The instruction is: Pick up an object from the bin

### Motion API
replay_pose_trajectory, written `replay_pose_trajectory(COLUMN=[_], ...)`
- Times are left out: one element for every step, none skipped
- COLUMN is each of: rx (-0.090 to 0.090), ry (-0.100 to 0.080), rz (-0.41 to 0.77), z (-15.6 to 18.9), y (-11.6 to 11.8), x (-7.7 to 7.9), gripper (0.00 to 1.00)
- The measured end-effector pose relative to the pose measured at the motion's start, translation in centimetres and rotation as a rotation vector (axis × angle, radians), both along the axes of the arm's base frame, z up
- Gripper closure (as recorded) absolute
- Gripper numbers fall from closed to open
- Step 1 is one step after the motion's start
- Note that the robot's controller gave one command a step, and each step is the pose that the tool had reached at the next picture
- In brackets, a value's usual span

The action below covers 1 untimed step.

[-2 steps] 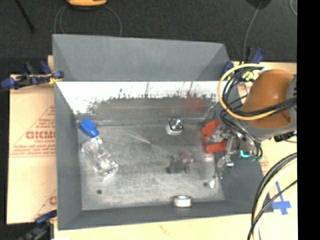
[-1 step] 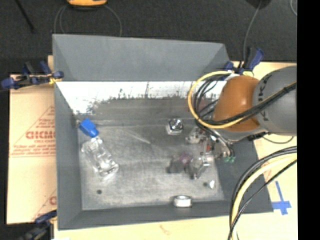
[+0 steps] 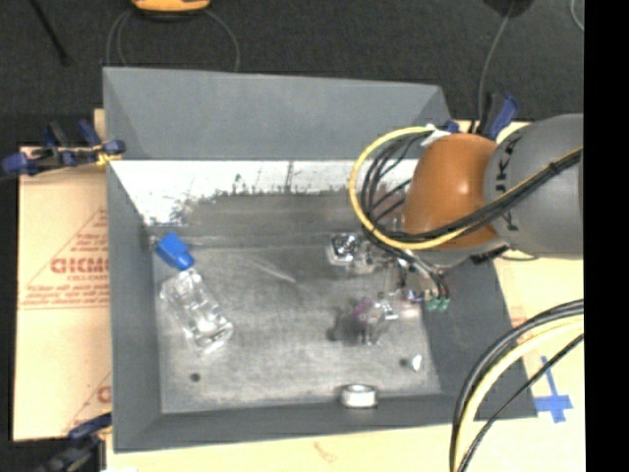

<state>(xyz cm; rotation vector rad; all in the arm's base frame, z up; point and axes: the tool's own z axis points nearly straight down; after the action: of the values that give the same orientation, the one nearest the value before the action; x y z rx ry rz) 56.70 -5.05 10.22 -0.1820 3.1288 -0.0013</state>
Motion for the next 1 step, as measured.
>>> replay_pose_trajectory(rx=[0.002], ry=[0.005], rz=[-0.147], z=[-0.19], y=[-1.21], x=[-0.71], gripper=[0.00])
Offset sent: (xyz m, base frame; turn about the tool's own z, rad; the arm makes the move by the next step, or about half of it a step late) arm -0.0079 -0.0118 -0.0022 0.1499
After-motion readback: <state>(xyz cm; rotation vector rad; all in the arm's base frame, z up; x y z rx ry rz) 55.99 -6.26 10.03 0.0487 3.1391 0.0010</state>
